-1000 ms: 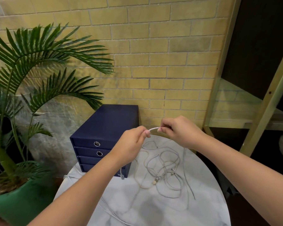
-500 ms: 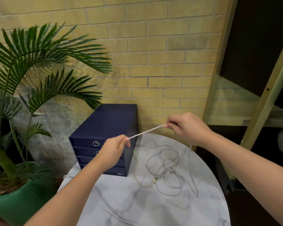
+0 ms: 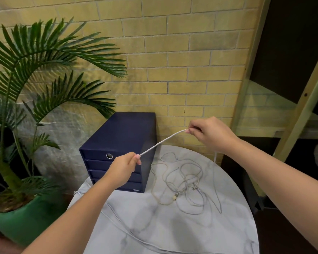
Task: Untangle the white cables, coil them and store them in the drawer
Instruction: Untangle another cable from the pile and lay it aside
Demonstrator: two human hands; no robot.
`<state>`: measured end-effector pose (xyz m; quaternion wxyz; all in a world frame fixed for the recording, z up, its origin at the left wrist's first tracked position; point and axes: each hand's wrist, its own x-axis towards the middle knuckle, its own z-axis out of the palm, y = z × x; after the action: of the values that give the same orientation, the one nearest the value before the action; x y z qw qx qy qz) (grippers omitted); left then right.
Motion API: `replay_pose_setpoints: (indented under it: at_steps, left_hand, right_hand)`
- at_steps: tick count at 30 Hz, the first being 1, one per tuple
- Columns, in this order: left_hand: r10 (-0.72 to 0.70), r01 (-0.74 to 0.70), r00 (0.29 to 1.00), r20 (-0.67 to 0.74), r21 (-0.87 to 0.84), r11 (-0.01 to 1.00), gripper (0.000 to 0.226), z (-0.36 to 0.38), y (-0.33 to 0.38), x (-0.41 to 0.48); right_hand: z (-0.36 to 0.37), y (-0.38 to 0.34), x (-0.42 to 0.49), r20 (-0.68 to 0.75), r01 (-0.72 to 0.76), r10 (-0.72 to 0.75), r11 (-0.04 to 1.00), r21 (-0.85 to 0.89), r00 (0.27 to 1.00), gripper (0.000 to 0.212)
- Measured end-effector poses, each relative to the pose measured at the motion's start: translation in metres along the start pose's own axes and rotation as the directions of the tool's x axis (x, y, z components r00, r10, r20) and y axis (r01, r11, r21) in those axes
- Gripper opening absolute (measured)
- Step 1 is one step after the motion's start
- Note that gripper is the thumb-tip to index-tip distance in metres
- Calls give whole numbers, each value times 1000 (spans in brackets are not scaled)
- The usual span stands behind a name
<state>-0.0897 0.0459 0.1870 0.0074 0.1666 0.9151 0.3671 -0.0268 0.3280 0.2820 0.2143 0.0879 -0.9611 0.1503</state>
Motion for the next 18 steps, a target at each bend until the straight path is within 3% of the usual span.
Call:
replay_pose_setpoints:
  at_steps: [4, 8, 14, 18]
  left_hand:
    - [140, -109, 979, 150, -197, 974, 17, -1, 43, -2]
    - [292, -279, 954, 66, -161, 947, 21, -2, 94, 2]
    - [245, -264, 947, -208, -68, 962, 26, -26, 79, 8]
    - [215, -217, 972, -95, -12, 976, 25, -33, 62, 5]
  right_hand:
    - [-8, -8, 6, 77, 58, -63, 996, 68, 995, 18]
    - [1, -20, 9, 118, 123, -129, 991, 60, 985, 16]
    - [-8, 10, -2, 143, -37, 12, 984, 173, 990, 20]
    - [-12, 21, -10, 128, -77, 61, 989, 126, 990, 21]
